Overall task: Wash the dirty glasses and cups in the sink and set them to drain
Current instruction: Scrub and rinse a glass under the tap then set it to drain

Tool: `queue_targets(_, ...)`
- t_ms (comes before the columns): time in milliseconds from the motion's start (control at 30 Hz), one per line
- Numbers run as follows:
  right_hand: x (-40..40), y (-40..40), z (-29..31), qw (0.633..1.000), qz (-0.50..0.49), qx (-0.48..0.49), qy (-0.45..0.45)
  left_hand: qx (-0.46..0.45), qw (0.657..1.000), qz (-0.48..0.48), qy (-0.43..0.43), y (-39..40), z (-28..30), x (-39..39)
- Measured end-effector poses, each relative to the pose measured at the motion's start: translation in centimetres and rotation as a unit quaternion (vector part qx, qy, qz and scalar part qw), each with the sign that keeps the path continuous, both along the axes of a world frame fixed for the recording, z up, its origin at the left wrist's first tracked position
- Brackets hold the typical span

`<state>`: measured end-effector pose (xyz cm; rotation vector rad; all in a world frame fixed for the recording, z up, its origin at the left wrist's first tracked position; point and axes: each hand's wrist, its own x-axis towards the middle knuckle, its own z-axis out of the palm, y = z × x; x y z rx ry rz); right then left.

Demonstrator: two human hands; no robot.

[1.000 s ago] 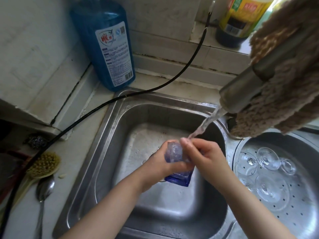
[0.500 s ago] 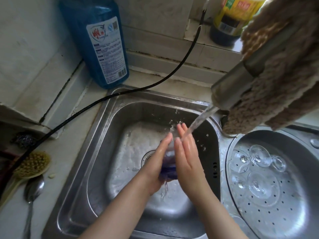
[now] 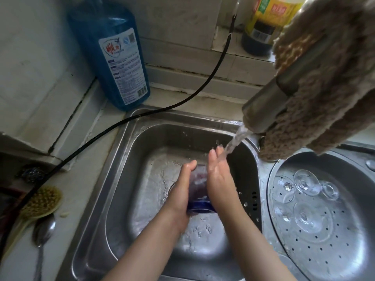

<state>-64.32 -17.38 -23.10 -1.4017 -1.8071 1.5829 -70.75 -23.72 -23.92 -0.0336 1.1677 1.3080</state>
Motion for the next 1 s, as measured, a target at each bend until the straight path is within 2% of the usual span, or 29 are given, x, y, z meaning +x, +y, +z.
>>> queue_targets(100,0.3,-4.4,0.3,0.991,0.062,0.118,-0.014,0.009,0.999,0.038,-0.012,0.4,-0.5,-0.7)
queue_targets(167,0.8,-5.6,-0.3,0.987,0.068,0.143,-0.003,0.006,0.999,0.027,-0.020,0.4,-0.9,-1.1)
queue_targets(300,0.3,-1.3,-1.1,0.997,-0.041,-0.055,0.020,-0.019,0.999,-0.025,-0.035,-0.1,-0.8,-0.8)
queue_targets(333,0.4,-1.0,-1.1,0.996,-0.041,-0.065,0.036,-0.031,0.998,-0.027,-0.045,-0.2,-0.8,-0.7)
queue_targets(467,2.0,-2.3,0.5,0.994,0.011,0.095,0.060,-0.031,0.991,-0.013,-0.131,-1.0,-0.3,-1.1)
queue_targets(600,2.8,-0.8,1.0,0.990,0.053,0.101,0.083,-0.028,0.986,-0.019,-0.161,-1.4,0.9,-0.8)
queue_targets(633,2.6,-0.3,1.3,0.990,0.059,0.096,0.081,-0.023,0.991,-0.010,-0.134,-1.3,1.0,-0.8)
queue_targets(700,2.3,0.4,1.7,0.989,0.076,0.106,0.063,-0.037,0.999,-0.017,0.028,-1.0,1.9,-0.7)
queue_targets(800,2.2,0.9,1.6,0.985,0.066,0.160,0.012,-0.014,0.977,-0.053,0.205,-1.7,2.9,-0.3)
queue_targets(867,2.1,0.8,1.6,0.978,0.059,0.198,-0.021,0.016,0.945,-0.098,0.313,-2.7,2.7,0.3)
queue_targets(933,2.1,0.7,1.7,0.965,0.063,0.251,-0.039,0.016,0.895,-0.104,0.433,-3.1,2.7,0.5)
queue_targets(1000,2.2,1.0,1.9,0.957,0.058,0.281,-0.054,0.002,0.858,-0.108,0.502,-2.7,3.0,0.5)
